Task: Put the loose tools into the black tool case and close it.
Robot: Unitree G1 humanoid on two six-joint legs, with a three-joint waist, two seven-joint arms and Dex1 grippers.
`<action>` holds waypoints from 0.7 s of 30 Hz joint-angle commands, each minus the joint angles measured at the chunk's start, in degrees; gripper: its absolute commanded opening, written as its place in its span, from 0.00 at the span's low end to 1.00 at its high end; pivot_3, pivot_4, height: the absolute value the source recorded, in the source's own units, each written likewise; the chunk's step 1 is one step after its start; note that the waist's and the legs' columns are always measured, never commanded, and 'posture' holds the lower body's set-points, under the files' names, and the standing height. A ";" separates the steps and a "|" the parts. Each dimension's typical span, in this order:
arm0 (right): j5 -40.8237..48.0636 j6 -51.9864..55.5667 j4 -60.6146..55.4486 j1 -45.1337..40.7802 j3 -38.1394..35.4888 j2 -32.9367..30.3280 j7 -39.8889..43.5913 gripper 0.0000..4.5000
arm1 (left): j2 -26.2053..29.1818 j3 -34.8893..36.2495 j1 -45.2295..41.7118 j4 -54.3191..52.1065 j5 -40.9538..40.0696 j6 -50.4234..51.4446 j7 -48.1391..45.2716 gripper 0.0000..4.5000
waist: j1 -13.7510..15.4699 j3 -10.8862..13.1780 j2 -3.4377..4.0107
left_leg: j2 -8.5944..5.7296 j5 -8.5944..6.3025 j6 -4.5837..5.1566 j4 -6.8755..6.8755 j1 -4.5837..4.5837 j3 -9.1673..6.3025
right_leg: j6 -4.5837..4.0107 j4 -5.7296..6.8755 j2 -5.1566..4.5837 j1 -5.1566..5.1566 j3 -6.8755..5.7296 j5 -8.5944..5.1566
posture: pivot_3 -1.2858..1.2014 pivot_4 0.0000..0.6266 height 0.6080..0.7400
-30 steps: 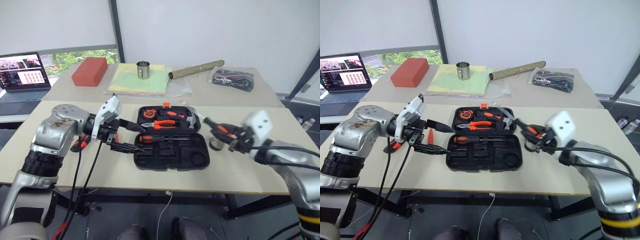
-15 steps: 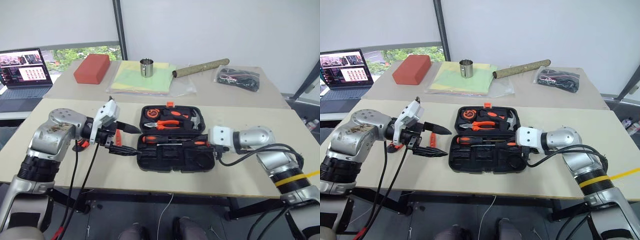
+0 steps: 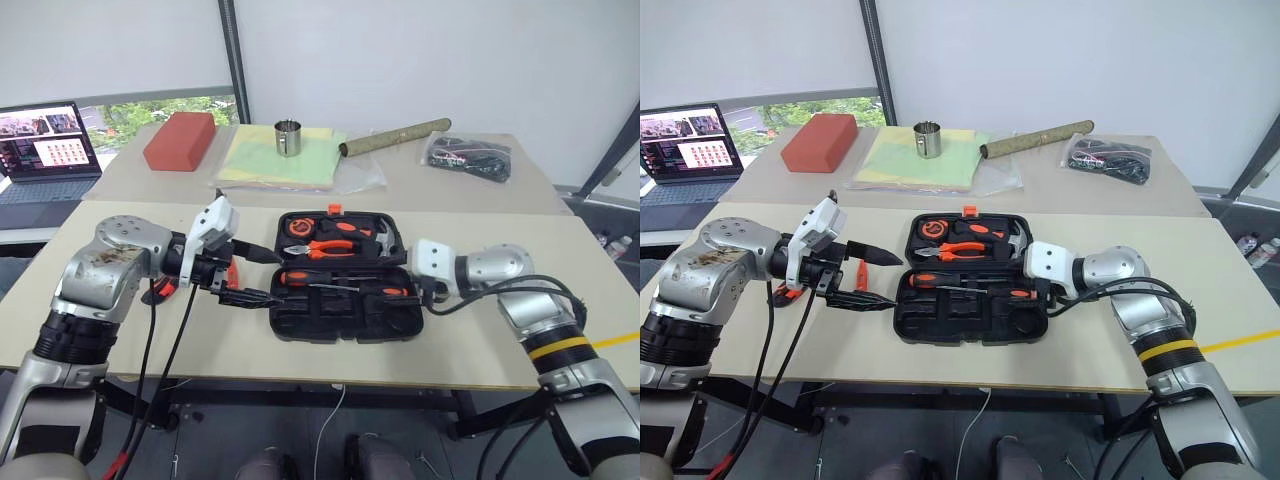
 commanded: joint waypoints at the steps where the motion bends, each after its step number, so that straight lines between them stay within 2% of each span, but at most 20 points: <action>1: 2.87 5.37 -3.96 -1.28 -2.53 1.25 -0.95 0.56 | 0.05 1.09 -0.74 -0.54 -0.51 -1.00 0.44 1.00 | 0.09 0.00 0.00 | 0.01 0.00 -0.01 0.00 0.00 0.00 | -0.02 0.01 0.00 0.00 -0.01 -0.01 | 0.52 0.24 1.00; 7: -0.05 5.35 -2.95 -0.12 -0.64 3.49 -2.89 0.10 | -0.22 0.87 -1.15 0.15 -0.39 -1.43 0.59 1.00 | 0.19 0.01 0.01 | -0.03 0.00 -0.01 0.00 -0.01 0.01 | -0.03 0.02 0.04 -0.01 -0.04 -0.02 | 0.52 0.24 1.00; 9: -1.69 4.76 -3.22 0.64 1.13 3.81 -2.53 0.01 | -0.46 0.69 -1.56 0.64 -0.17 -1.68 0.61 1.00 | 0.21 0.01 0.01 | -0.04 0.00 -0.01 0.00 -0.01 0.01 | -0.03 0.02 0.03 -0.01 -0.04 -0.02 | 0.52 0.24 1.00; 17: -11.87 5.22 -1.26 2.81 8.57 4.00 -5.98 0.01 | -1.22 0.31 -2.49 2.31 0.71 -2.66 0.71 1.00 | 0.12 -0.01 0.01 | -0.03 0.00 -0.02 0.00 0.25 0.03 | -0.03 0.02 0.04 0.23 -0.05 -0.03 | 0.52 0.24 1.00; 21: -6.26 5.70 -4.79 2.54 3.11 5.20 -6.45 0.01 | -0.88 1.15 -1.49 2.44 0.88 -2.73 1.84 1.00 | 0.15 -0.01 0.01 | -0.02 -0.01 -0.03 0.00 0.38 0.00 | 0.00 0.06 -0.04 0.36 -0.04 0.00 | 0.52 0.24 1.00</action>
